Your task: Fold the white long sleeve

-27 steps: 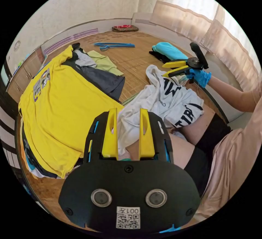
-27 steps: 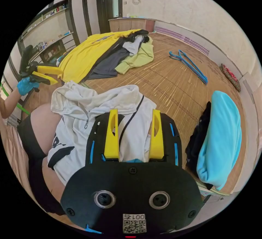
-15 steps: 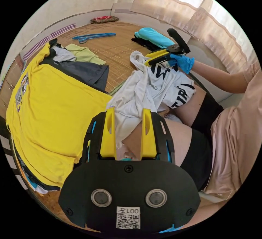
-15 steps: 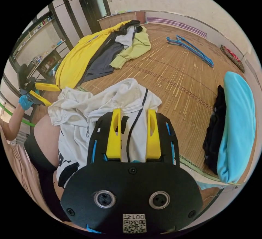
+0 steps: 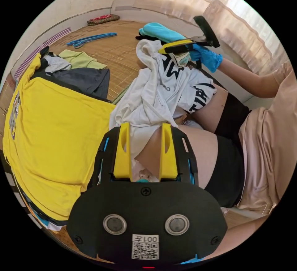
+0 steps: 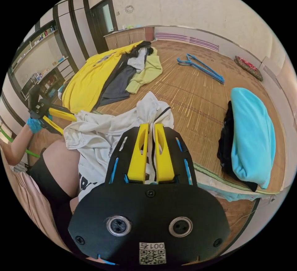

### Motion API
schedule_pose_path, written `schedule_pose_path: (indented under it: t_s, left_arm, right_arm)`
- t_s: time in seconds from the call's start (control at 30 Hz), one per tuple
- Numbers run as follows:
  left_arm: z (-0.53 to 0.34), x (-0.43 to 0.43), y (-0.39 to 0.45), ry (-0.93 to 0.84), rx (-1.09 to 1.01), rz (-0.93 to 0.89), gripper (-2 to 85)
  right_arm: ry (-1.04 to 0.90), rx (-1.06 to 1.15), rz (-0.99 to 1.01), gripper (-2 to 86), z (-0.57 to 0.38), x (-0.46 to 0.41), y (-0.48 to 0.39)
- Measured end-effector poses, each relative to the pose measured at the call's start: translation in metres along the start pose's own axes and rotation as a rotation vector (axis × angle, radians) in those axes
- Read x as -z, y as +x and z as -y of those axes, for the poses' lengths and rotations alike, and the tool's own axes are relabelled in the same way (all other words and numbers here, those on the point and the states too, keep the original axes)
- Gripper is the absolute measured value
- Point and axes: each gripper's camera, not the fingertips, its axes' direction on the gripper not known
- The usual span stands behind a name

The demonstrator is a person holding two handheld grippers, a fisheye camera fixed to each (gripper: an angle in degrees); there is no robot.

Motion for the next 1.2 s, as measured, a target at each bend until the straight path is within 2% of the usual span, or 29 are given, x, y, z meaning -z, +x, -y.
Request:
schedule_pose_path:
  t_s: [0.17, 0.3, 0.43, 0.73, 0.93, 1.2]
  left_arm:
    - [-0.011, -0.009, 0.018, -0.020, 0.025, 0.073, 3.8]
    - [-0.030, -0.004, 0.035, 0.036, 0.104, 0.075, -0.7]
    - [-0.052, 0.013, 0.056, 0.127, 0.152, 0.097, -1.4]
    - [-0.087, 0.124, 0.138, 0.455, 0.166, 0.321, -1.6]
    - [-0.106, 0.212, 0.209, 0.677, 0.132, 0.481, -1.6]
    - [-0.131, 0.326, 0.326, 0.968, 0.004, 0.655, -1.7]
  right_arm:
    - [0.082, -0.026, -0.030, 2.5, -0.027, 0.054, -0.011]
    - [0.191, -0.068, -0.031, 2.5, -0.059, 0.105, -0.024]
    - [0.262, -0.084, -0.051, 2.5, -0.088, 0.148, -0.040]
    - [0.568, -0.055, -0.044, 2.4, -0.143, 0.282, -0.083]
    - [0.758, 0.077, -0.064, 2.4, -0.169, 0.379, -0.123]
    - [1.018, 0.249, -0.190, 2.5, -0.212, 0.508, -0.191]
